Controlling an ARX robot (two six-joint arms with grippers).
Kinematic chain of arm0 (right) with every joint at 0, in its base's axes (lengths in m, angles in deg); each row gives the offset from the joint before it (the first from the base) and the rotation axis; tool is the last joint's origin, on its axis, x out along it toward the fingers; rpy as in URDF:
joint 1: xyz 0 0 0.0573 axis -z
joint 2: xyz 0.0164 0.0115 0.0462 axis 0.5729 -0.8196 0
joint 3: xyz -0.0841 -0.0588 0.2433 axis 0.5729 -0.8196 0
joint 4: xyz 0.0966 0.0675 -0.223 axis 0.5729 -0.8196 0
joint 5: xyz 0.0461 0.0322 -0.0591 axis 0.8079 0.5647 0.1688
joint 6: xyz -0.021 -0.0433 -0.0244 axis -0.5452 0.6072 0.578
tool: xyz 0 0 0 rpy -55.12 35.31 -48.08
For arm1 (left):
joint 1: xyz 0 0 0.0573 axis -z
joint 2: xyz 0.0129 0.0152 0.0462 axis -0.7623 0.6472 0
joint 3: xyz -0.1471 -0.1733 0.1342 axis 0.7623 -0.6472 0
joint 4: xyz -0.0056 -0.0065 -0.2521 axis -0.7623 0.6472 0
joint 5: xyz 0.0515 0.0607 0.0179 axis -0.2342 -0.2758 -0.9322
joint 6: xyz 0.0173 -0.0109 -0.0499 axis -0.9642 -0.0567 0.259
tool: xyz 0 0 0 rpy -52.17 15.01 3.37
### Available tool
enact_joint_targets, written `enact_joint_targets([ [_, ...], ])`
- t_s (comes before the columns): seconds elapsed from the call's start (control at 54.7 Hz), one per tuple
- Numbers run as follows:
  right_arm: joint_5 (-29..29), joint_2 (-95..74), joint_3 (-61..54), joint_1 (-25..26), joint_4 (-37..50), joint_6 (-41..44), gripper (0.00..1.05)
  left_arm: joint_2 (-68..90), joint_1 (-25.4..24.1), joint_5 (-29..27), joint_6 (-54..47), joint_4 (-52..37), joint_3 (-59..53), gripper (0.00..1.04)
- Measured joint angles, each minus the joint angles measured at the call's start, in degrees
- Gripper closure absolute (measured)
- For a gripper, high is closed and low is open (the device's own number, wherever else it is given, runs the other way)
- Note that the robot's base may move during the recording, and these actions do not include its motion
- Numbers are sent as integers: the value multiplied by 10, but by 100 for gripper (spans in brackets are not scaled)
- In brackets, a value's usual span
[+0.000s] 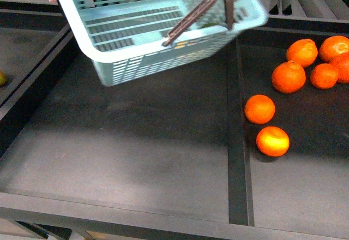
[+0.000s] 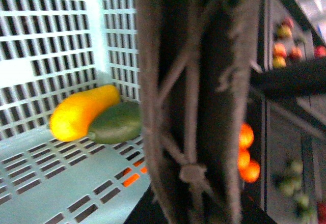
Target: Pick mango and avocado into basket
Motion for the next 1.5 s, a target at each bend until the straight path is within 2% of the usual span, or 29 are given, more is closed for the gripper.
enact_joint_targets([
  [0.037, 0, 0, 0, 0, 0, 0, 8, 35, -11, -38, 45, 34, 62, 98],
  [0.091, 0, 0, 0, 0, 0, 0, 8, 74, -22, -66, 60, 71, 130, 99],
  [0.128, 0, 0, 0, 0, 0, 0, 8, 105, -38, -88, 116, 95, 173, 99],
  [0.201, 0, 0, 0, 0, 0, 0, 8, 140, -56, -106, 151, 122, 217, 98],
  [0.42, 0, 0, 0, 0, 0, 0, 8, 196, -65, -113, 234, 165, 288, 99],
  [0.622, 0, 0, 0, 0, 0, 0, 8, 229, -74, -128, 390, 192, 350, 99],
  [0.768, 0, 0, 0, 0, 0, 0, 8, 259, -102, -144, 452, 173, 339, 99],
  [0.841, 0, 0, 0, 0, 0, 0, 8, 221, -108, -147, 494, 61, 198, 99],
  [0.987, 0, 0, 0, 0, 0, 0, 8, 162, -104, -138, 515, -9, 51, 99],
  [1.17, 0, 0, 0, 0, 0, 0, 8, 103, -97, -126, 507, 1, -49, 55],
  [1.28, 0, 0, 0, 0, 0, 0, 8, 38, -96, -132, 470, 2, -139, 30],
  [1.353, 0, 0, 0, 0, 0, 0, 8, -42, -95, -129, 441, -9, -223, 8],
  [1.371, 0, 0, 0, 0, 0, 0, 8, -56, -95, -128, 436, -14, -237, 6],
  [1.499, 0, 0, 0, 0, 0, 0, 8, -171, -99, -125, 402, -40, -361, 7],
])
